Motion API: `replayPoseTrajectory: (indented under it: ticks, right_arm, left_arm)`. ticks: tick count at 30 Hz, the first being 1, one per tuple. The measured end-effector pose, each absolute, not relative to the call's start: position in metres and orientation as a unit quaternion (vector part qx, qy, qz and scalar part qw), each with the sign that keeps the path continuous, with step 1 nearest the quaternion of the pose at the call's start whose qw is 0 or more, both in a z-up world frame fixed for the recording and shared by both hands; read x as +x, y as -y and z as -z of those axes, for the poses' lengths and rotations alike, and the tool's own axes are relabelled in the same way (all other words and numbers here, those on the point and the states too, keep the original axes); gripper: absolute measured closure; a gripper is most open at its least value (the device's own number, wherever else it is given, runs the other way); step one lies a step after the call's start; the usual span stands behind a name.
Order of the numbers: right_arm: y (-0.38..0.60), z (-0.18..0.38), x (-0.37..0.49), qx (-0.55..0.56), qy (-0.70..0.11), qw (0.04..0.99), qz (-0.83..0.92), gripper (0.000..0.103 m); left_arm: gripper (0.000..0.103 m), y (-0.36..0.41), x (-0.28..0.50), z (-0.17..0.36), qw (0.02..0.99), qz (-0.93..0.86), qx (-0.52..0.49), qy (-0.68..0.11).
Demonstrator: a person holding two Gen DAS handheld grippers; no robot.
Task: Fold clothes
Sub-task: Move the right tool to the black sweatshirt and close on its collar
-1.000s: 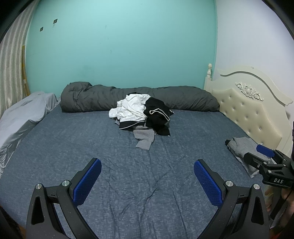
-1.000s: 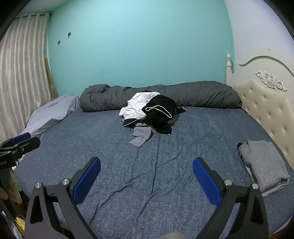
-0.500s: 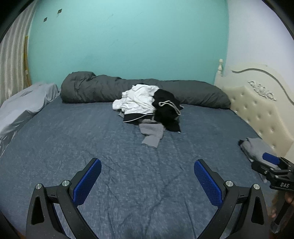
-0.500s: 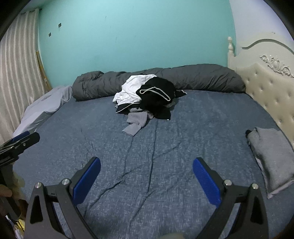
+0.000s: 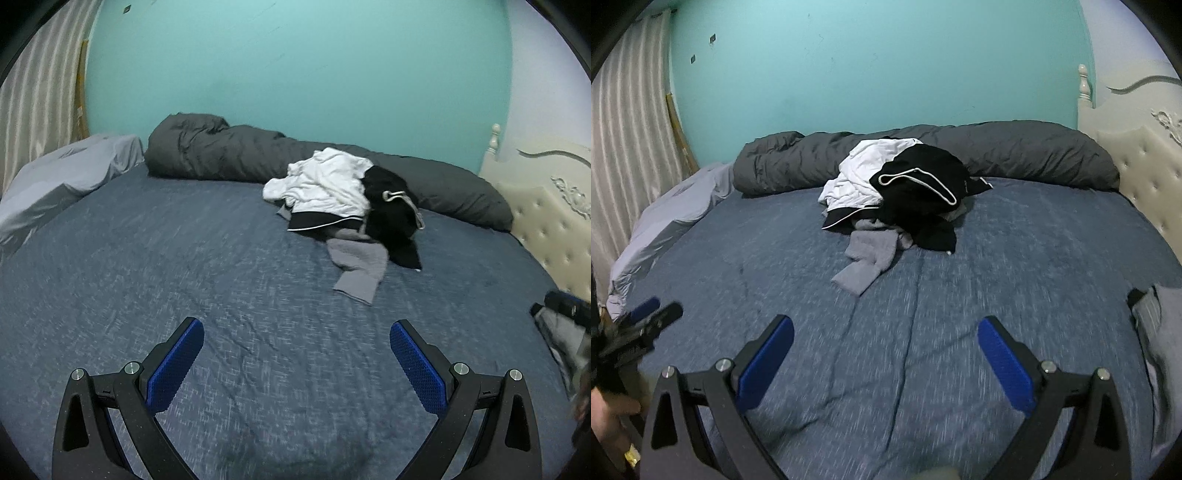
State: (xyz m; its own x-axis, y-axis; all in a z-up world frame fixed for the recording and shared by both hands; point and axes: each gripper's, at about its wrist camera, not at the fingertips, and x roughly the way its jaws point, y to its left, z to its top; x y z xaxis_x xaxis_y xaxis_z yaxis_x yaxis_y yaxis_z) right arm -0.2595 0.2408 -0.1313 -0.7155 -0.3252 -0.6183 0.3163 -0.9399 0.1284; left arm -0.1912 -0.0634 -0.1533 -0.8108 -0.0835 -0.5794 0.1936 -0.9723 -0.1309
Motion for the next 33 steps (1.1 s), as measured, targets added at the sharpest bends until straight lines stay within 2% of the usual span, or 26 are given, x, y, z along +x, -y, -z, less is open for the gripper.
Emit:
replayPoseTrajectory:
  ticks: [14,33]
  right_arm:
    - [-0.200,0.136,-0.406,0.323,-0.005,0.188,0.928,0.003]
    - [-0.120,0.163,-0.555,0.336,-0.069,0.173,0.923,0.003]
  left_arm:
    - [0.000,0.089,-0.222,0.218,0.069,0.936,0.326,-0.110]
    - [0.000,0.130,-0.231,0.240,0.067,0.927,0.350,-0.121]
